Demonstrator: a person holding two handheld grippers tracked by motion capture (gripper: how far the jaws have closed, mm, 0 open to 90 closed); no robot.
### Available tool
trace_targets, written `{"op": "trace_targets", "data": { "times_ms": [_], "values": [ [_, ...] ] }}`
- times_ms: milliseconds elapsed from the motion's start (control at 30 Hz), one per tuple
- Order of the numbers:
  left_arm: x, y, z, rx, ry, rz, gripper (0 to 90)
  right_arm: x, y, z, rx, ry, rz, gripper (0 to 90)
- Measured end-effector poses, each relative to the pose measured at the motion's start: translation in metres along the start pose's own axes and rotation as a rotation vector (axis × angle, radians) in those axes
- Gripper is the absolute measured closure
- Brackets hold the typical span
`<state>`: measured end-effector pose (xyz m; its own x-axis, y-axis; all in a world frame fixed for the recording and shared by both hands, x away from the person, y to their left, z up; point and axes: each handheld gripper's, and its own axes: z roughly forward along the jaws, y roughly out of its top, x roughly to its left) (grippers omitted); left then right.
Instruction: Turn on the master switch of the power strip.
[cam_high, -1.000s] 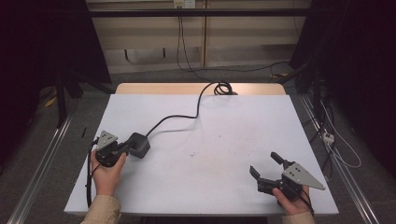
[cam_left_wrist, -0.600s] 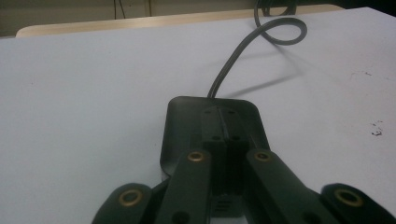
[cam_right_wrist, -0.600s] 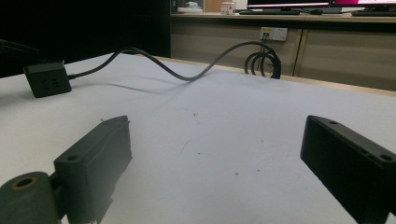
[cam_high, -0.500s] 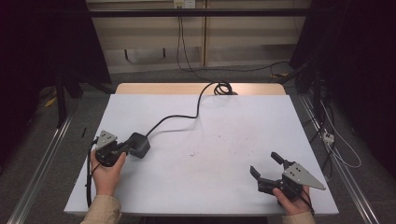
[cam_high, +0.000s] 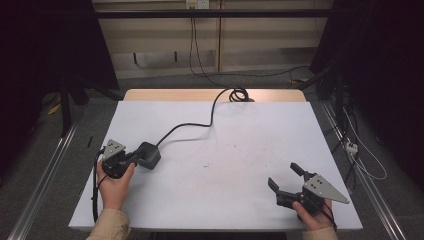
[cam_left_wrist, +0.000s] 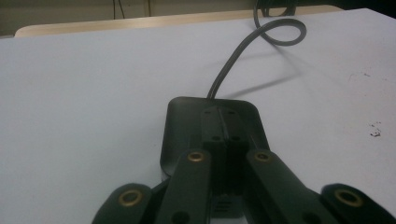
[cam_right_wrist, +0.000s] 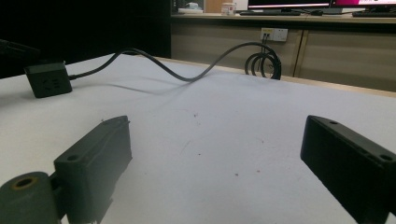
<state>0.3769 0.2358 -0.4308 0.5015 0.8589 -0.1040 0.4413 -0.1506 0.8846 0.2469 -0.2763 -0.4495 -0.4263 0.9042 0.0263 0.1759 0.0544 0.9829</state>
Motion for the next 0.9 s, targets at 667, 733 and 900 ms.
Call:
{"op": "trace_targets", "data": {
  "times_ms": [667,733,900],
  "values": [
    [0.0015,0.0008,-0.0011,-0.004,-0.002,-0.017,90.0,-0.0001,-0.0001,0.0000,0.001,0.004,0.008,7.8],
    [0.0017,0.0008,-0.0010,-0.004,-0.003,-0.017,90.0,-0.0001,0.0000,-0.0001,0.001,0.004,0.009,7.9],
    [0.0018,0.0011,-0.0010,-0.004,-0.002,-0.019,90.0,-0.0001,0.0000,-0.0002,0.000,0.005,0.009,7.9]
  ]
}}
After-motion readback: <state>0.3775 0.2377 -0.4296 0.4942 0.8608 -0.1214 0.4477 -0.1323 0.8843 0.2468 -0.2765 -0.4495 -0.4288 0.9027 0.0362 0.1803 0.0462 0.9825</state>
